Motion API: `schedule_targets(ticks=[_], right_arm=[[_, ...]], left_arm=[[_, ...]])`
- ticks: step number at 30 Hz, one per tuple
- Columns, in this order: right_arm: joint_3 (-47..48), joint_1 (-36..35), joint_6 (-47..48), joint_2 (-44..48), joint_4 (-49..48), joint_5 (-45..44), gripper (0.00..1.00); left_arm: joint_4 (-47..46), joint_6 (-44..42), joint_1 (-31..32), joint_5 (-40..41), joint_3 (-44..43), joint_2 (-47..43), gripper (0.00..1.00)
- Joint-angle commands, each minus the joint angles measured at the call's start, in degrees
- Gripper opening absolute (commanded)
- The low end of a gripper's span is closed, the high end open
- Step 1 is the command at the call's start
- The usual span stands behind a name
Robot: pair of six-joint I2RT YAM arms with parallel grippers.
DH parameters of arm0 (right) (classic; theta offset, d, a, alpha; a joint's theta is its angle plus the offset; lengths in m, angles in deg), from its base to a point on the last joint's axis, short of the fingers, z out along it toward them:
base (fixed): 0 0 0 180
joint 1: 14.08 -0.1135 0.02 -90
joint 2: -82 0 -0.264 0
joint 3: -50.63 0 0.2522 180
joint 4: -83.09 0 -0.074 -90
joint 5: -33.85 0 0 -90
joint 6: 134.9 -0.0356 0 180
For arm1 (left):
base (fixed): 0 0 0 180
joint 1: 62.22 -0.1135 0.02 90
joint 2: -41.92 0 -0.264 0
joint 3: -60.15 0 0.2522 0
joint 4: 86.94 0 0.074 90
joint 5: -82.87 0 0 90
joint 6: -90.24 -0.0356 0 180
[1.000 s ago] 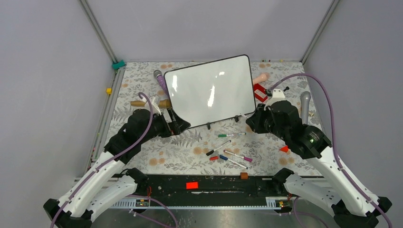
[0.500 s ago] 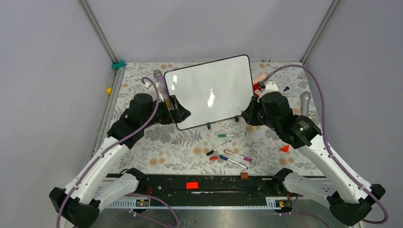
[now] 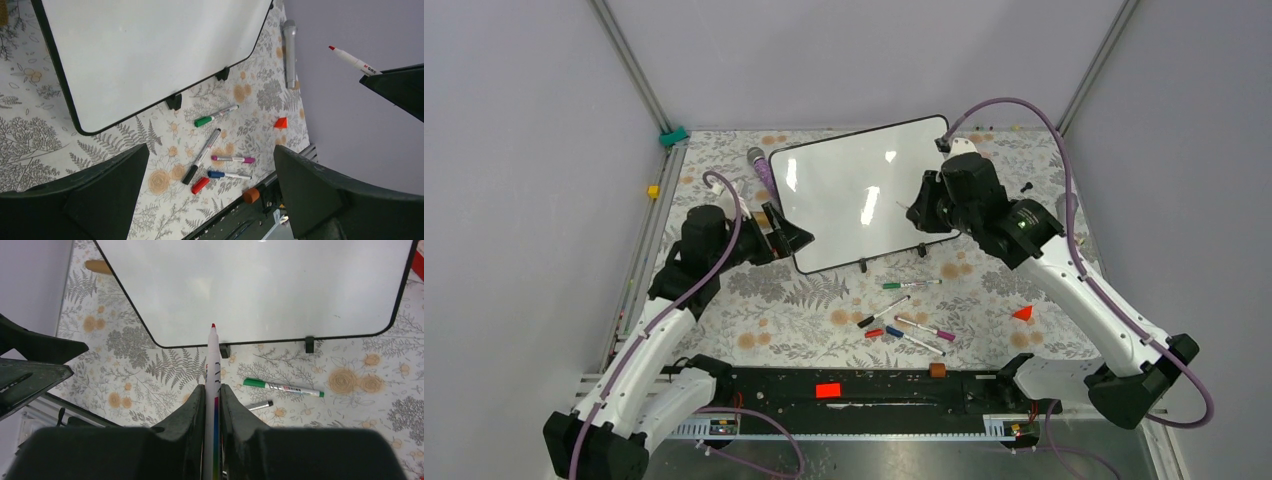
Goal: Write a sentence on the whiteboard
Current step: Move the whiteboard to the center of the board.
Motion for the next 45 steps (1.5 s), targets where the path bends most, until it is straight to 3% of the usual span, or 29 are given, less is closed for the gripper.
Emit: schedule_targets(ticks=[1,6,15,20,24,28,36,45], right_arm=[[4.9,-0.3,3.0,-2.1,-2.6,2.4,0.00],[8.7,-0.3,5.2,-4.9,-1.8,4.7,0.00],[1.0,-0.3,10.0,0.6,-5.1,2.5,0.00],[0.0,-0.3,12.2,1.9,-6.8,2.4,0.00],[-0.2,-0.3,12.2,1.1,-7.0,3.1,0.00],[-1.1,-0.3,11.6,0.3,-8.6,4.6,0.00],[1.1,-0.3,14.3,-1.5,-8.7,4.8,0.00],[1.3,-0.3,16.2,-1.3,-7.8,3.4,0.00]], left_arm=[[-8.1,2.4,-2.0,-3.9,0.3,-0.5,0.98],[-5.5,1.6,-2.8,-2.8,-4.0,2.6,0.98],[-4.1,-5.9,-4.7,-4.5,-6.9,5.3,0.99],[-2.6,-9.7,-5.4,-1.4,-9.0,5.6,0.93],[7.8,-14.1,-5.9,1.3,-15.8,8.6,0.99],[9.3,-16.1,-6.0,0.2,-16.5,8.2,0.99],[2.2,-16.5,-6.1,-5.2,-12.6,6.6,0.99],[-7.6,-8.4,-6.1,-10.8,-11.0,12.7,0.99]])
